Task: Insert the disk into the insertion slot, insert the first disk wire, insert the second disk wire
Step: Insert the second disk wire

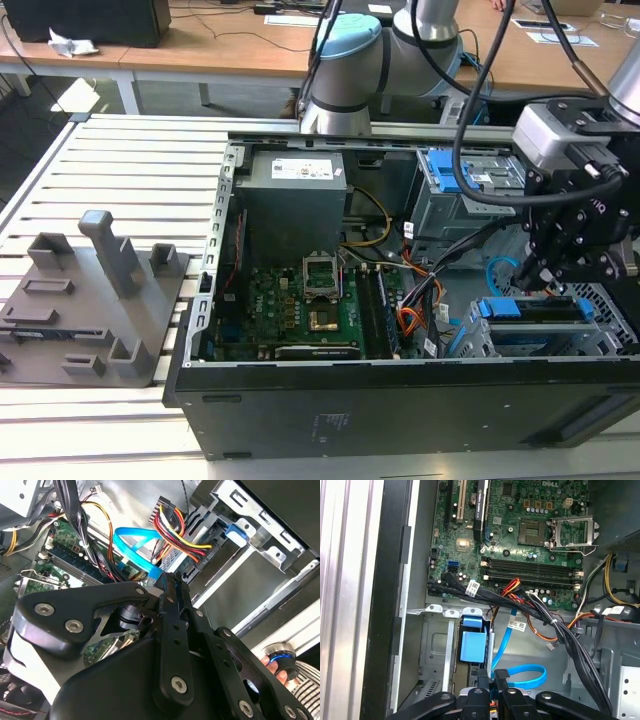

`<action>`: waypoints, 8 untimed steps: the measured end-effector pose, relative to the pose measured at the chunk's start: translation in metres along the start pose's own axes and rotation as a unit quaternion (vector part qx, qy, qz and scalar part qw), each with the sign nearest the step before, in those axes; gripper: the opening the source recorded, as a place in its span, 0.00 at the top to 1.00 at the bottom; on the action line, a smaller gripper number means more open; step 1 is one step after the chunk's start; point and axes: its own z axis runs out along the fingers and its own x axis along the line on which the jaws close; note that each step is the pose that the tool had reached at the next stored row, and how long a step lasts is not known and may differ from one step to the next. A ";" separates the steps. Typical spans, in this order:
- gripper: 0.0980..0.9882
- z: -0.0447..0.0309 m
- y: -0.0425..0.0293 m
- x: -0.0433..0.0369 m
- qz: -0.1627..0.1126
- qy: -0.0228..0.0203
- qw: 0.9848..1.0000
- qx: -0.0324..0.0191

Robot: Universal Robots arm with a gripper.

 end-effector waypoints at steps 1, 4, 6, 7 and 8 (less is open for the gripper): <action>0.93 0.0001 0.0001 0.0013 0.000 0.000 1.000 0.000; 0.93 0.0008 0.0003 0.0032 0.000 0.000 1.000 0.000; 0.93 0.0012 -0.0003 0.0033 0.000 0.000 1.000 0.000; 0.93 0.0015 -0.0006 0.0034 0.000 0.000 1.000 0.000; 0.93 0.0019 -0.0008 0.0035 0.000 0.000 1.000 0.000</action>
